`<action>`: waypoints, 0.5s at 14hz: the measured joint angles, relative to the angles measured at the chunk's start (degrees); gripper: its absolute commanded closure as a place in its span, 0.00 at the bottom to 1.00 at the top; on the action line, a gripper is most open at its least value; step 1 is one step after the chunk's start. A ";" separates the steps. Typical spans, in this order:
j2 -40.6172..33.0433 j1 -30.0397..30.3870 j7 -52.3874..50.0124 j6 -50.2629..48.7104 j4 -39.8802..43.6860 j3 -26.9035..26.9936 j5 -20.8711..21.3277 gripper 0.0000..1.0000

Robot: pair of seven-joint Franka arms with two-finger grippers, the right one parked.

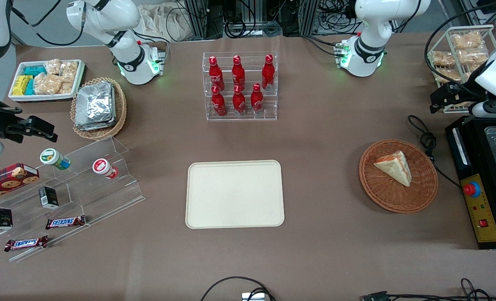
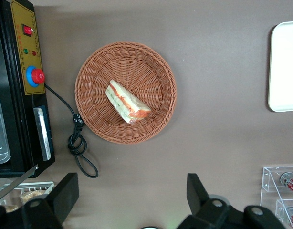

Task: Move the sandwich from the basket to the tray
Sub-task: 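Move the left gripper over the wrapped sandwich in the wicker basket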

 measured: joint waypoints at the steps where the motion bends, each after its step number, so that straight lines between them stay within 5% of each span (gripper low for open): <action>1: 0.00 0.00 0.00 0.00 0.01 0.00 0.01 0.00; 7: 1.40 0.13 -1.12 0.08 0.01 0.53 0.11 0.00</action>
